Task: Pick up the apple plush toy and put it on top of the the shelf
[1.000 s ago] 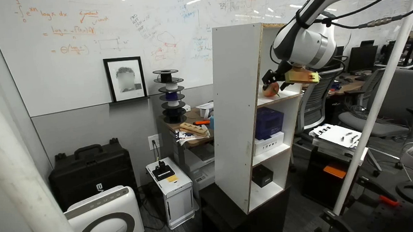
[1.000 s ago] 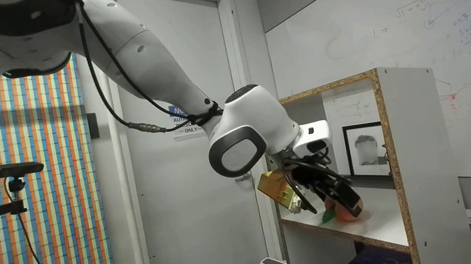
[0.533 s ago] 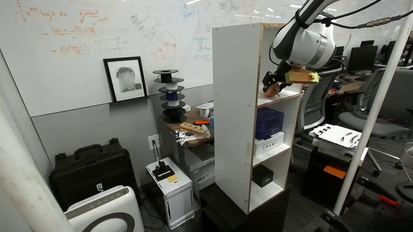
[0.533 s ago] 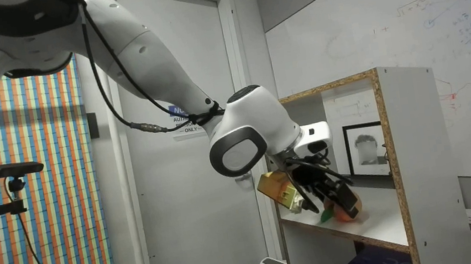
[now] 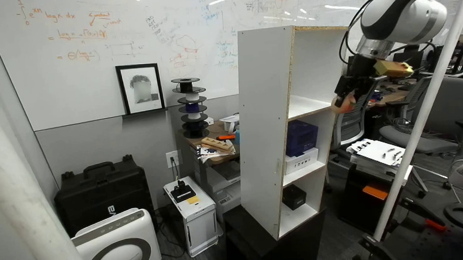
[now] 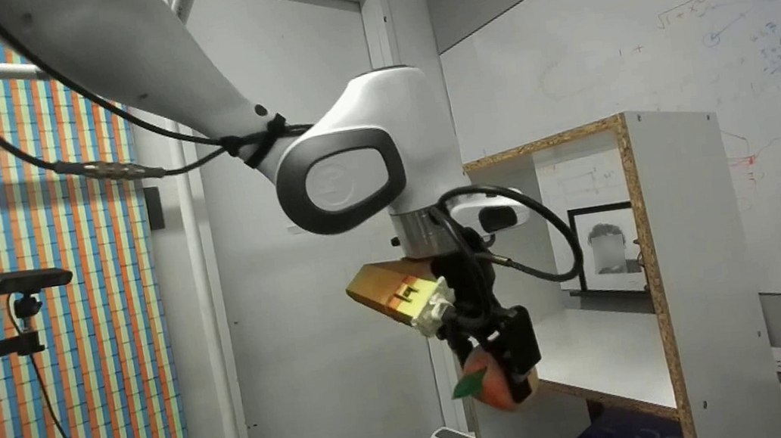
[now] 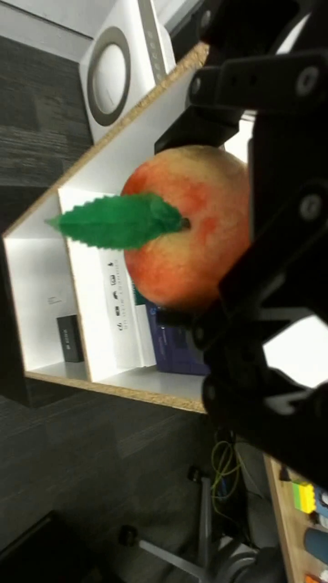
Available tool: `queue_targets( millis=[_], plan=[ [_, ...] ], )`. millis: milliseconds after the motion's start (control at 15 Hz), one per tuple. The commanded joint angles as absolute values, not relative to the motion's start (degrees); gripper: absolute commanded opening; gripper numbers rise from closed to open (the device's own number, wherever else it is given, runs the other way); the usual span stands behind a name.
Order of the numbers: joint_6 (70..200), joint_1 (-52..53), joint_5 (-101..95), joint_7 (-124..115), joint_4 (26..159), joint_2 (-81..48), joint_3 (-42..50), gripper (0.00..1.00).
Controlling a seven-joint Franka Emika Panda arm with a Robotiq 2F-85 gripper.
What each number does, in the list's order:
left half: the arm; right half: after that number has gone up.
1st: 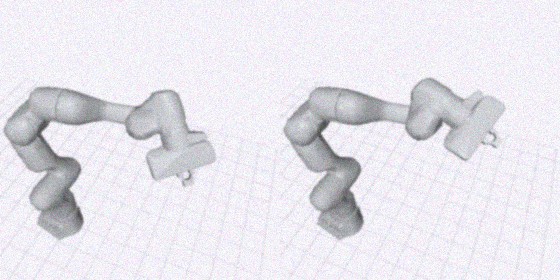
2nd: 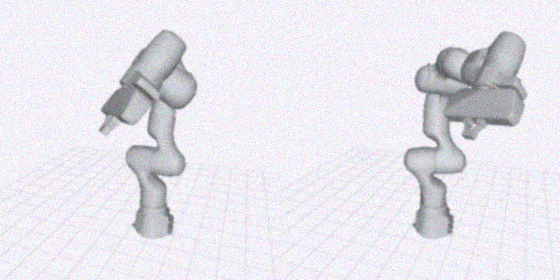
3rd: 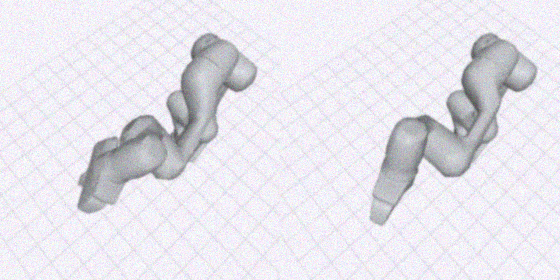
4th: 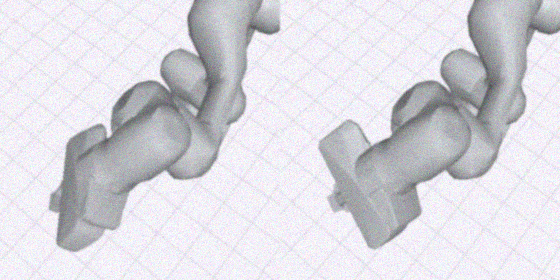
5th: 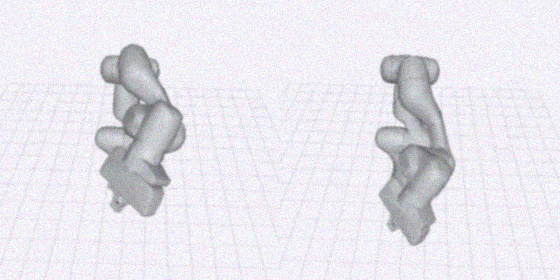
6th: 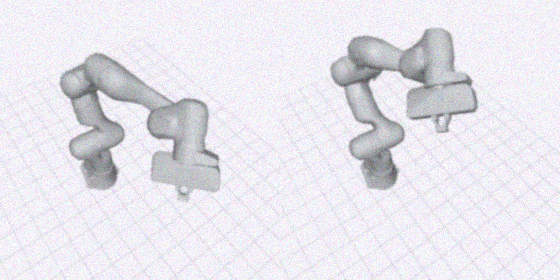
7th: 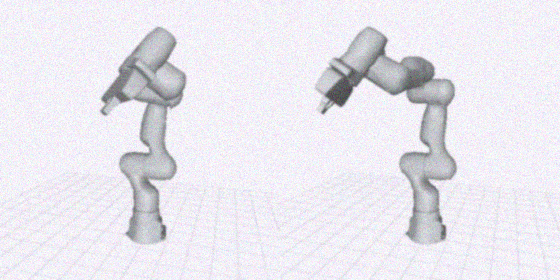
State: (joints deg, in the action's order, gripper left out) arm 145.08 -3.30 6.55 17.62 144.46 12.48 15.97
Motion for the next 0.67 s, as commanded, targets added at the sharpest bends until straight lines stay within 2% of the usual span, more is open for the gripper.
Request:
queue_targets(
  millis=[0,267,600],
  plan=[
    [129.87,-6.55,4.31,17.37,145.66,26.45,14.71,0.53],
    [119.81,-6.66,8.27,15.04,140.49,36.19,14.93,0.53],
    [126.62,-5.49,14.41,7.86,131.25,35.82,14.53,0.53]
  ],
)
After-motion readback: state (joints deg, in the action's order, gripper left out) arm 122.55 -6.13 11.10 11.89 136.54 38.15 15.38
